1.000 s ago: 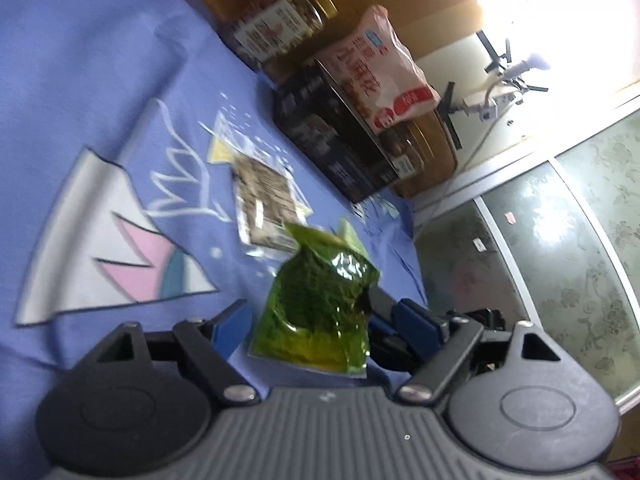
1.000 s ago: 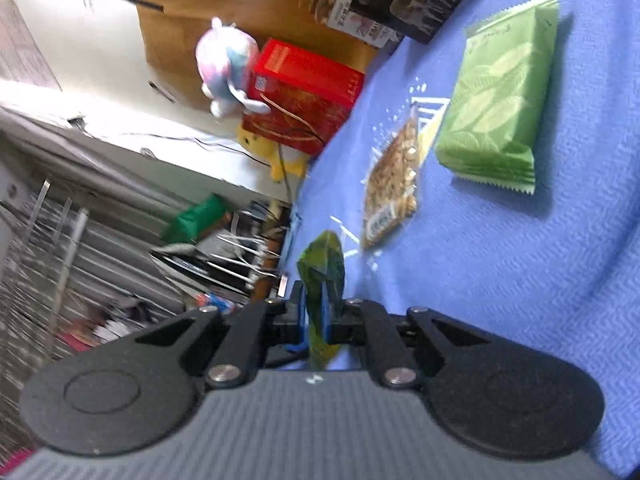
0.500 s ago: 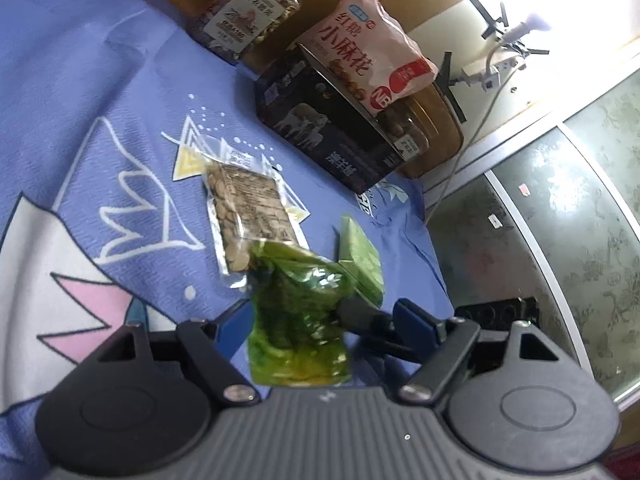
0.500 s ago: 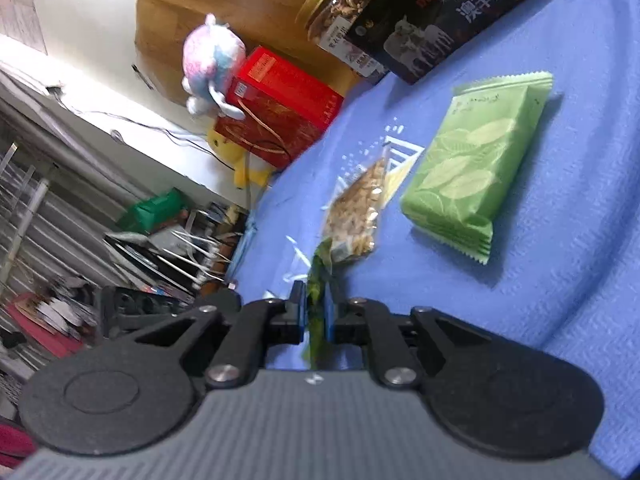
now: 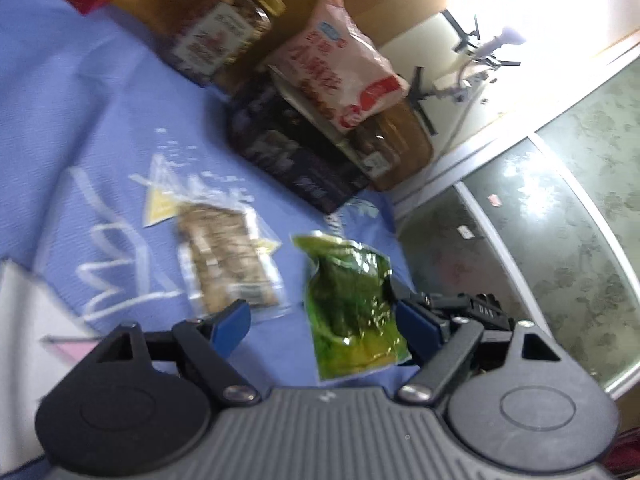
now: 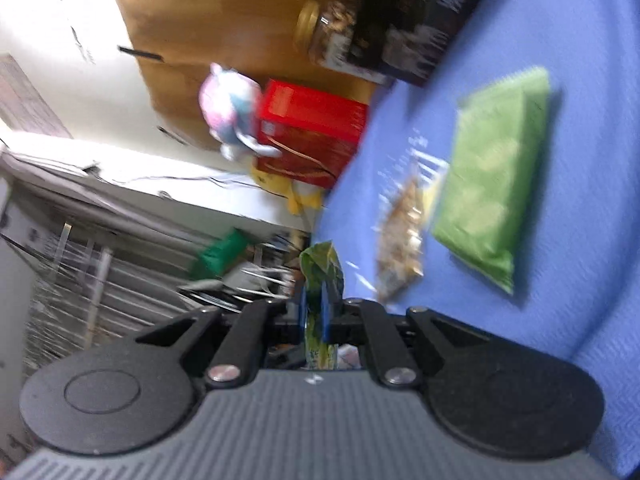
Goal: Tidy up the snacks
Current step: 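Lift the green bag into the black tin and release it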
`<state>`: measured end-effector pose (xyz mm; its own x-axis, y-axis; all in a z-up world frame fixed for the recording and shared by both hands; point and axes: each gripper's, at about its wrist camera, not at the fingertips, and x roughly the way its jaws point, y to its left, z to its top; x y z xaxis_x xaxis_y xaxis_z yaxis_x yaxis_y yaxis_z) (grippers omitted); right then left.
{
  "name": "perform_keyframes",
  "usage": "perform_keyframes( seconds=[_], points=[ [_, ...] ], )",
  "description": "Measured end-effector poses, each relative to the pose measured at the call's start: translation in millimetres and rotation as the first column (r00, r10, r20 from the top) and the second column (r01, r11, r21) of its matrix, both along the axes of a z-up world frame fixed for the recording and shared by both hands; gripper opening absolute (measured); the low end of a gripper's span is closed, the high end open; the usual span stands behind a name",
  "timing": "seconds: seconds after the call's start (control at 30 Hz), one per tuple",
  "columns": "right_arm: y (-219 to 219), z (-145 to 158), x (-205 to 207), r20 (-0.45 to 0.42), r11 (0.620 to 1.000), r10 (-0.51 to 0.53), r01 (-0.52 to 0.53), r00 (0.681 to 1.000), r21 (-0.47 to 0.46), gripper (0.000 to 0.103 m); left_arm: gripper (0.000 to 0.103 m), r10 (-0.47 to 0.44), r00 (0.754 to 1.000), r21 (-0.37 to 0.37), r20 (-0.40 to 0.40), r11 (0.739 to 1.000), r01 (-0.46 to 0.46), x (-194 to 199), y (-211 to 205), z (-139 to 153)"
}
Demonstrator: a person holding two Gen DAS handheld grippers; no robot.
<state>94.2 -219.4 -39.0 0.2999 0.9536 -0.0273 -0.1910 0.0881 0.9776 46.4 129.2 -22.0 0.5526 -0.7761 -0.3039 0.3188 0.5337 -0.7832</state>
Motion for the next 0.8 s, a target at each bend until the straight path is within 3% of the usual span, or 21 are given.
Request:
perform_keyframes(
  seconds=[0.03,0.1,0.13,0.27,0.4,0.5,0.63,0.8],
  points=[
    [-1.9,4.3,1.2,0.006,1.0,-0.003,0.002,1.0,0.012,0.01,0.081,-0.017,1.0,-0.013,0.006,1.0,0.017,4.1,-4.3,2.2],
    [-2.4,14.2,2.5,0.026,1.0,-0.014,0.014,1.0,0.02,0.01,0.067,-0.062,0.998,-0.032,0.029,0.998,0.063,14.2,-13.8,9.5],
    [-1.2,19.1,3.6,0.037,1.0,-0.022,0.021,0.999,0.018,0.01,0.054,-0.084,0.996,-0.022,0.041,0.996,0.085,21.0,-20.2,15.3],
    [-14.7,41.0,23.2,0.103,0.998,-0.056,0.06,0.993,-0.03,0.01,0.044,-0.108,0.991,0.082,0.085,0.992,0.101,56.9,-42.3,41.9],
    [-22.5,74.7,58.2,0.213,0.981,-0.123,0.151,0.969,-0.119,0.01,0.044,-0.072,0.983,0.201,0.17,0.979,0.037,117.0,-62.8,82.6],
    [-21.9,97.9,92.3,0.305,0.949,-0.178,0.246,0.935,-0.198,0.01,0.044,-0.072,0.975,0.275,0.21,0.961,0.012,162.9,-80.2,101.4],
    [-26.4,106.3,138.8,0.372,0.891,-0.231,0.349,0.899,-0.29,0.01,0.045,-0.057,0.976,0.344,0.21,0.939,-0.02,218.8,-104.3,101.1],
    [-10.3,99.1,169.6,0.482,0.77,-0.201,0.442,0.853,-0.46,0.014,0.048,-0.027,0.979,0.464,0.204,0.883,-0.072,248.2,-122.7,80.1]
  ],
)
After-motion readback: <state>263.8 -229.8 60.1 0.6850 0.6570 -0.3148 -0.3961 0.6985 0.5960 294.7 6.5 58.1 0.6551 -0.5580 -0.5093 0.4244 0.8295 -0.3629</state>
